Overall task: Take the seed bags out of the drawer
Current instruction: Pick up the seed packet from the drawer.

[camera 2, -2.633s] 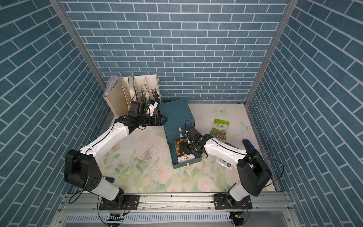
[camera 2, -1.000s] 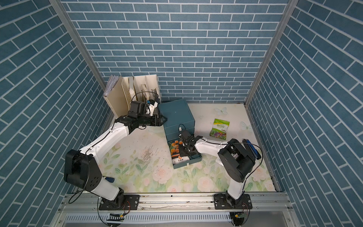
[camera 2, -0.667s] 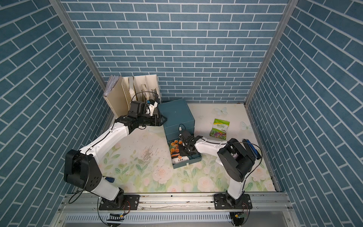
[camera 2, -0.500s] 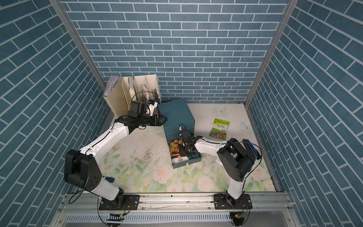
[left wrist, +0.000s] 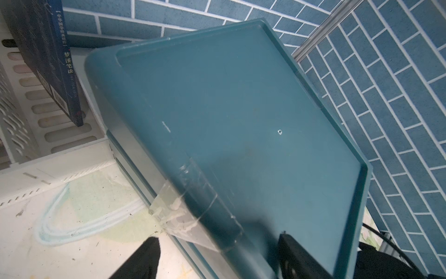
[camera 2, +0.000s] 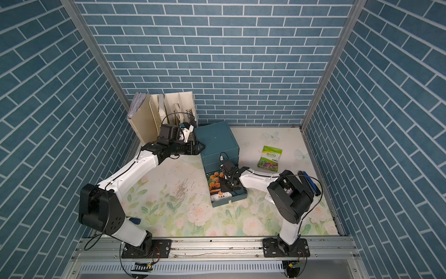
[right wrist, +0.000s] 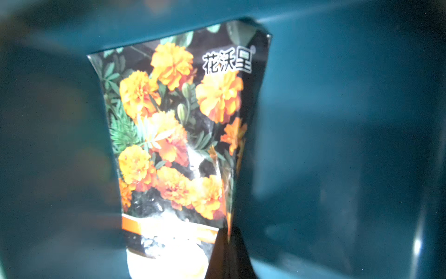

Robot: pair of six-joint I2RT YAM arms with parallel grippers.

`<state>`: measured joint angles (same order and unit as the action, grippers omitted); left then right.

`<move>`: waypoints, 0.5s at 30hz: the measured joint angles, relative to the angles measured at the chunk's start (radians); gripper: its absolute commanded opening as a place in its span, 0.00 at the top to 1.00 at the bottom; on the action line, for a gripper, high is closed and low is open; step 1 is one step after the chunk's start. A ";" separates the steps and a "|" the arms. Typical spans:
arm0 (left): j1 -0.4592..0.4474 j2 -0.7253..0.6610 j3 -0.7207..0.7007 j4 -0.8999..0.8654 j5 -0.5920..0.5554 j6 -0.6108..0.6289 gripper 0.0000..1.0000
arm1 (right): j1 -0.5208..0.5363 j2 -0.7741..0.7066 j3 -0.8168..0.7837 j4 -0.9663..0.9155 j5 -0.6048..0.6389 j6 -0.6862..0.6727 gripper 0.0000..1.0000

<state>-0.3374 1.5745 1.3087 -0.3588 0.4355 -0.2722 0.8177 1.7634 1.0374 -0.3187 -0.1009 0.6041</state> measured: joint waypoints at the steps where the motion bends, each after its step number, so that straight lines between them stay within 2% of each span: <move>1: 0.000 0.000 0.000 0.000 0.000 0.000 0.19 | 0.000 -0.006 0.000 -0.003 0.001 0.000 1.00; 15: 0.001 -0.004 0.000 -0.006 -0.004 0.000 0.19 | -0.005 -0.142 0.002 -0.067 0.018 0.001 1.00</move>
<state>-0.3367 1.5707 1.3087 -0.3653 0.4316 -0.2722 0.8124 1.6211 1.0389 -0.3859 -0.0826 0.6052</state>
